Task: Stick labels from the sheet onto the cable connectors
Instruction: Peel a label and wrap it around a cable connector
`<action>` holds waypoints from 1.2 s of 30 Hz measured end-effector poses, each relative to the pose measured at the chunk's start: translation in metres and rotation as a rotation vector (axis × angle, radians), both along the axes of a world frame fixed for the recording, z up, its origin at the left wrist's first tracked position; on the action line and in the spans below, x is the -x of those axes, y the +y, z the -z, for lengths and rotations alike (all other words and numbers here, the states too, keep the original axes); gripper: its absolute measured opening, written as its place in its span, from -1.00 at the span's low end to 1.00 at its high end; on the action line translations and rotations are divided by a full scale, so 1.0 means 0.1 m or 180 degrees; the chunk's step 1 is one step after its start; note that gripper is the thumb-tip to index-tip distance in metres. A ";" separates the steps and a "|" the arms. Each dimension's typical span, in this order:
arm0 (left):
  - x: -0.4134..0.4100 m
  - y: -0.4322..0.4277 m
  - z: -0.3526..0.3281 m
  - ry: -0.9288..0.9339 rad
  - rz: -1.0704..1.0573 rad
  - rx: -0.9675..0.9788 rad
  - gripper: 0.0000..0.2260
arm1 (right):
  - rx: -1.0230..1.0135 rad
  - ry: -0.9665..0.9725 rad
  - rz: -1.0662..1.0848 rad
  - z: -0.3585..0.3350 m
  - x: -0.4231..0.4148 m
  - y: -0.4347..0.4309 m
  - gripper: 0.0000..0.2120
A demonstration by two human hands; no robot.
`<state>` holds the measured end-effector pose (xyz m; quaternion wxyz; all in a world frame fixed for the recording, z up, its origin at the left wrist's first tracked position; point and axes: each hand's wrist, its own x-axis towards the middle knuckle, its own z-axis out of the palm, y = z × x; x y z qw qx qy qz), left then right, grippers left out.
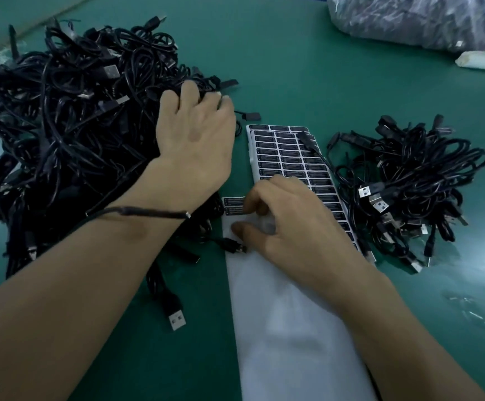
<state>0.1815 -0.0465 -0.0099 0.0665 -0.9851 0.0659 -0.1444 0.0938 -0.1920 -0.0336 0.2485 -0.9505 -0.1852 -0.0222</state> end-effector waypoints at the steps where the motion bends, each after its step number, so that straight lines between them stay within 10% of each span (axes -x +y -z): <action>1: -0.02 -0.02 0.02 0.0039 -0.0071 -0.0103 -0.71 | 0.0017 0.0015 0.0073 -0.01 0.01 -0.01 -0.77; 9: -0.04 0.00 0.10 -0.0559 0.0419 0.0631 -0.73 | 0.0275 0.0033 0.0953 0.00 0.03 -0.18 -0.26; 14: 0.16 0.02 0.03 -0.1540 0.1389 0.1250 -0.57 | 0.0206 0.0012 0.0983 0.07 -0.01 -0.17 -0.31; 22: 0.44 -0.07 -0.16 -0.1045 0.2229 0.3169 -0.76 | -0.0752 -0.0264 0.0882 0.08 -0.06 -0.17 -0.64; 30: 0.40 0.11 0.06 0.0009 0.1786 0.1864 -0.68 | -0.2374 0.0102 0.0819 -0.03 -0.09 -0.30 -0.79; 36: 0.41 0.13 0.15 0.0709 0.1687 0.2194 -0.75 | -0.2778 0.0599 0.1002 -0.05 -0.09 -0.35 -0.87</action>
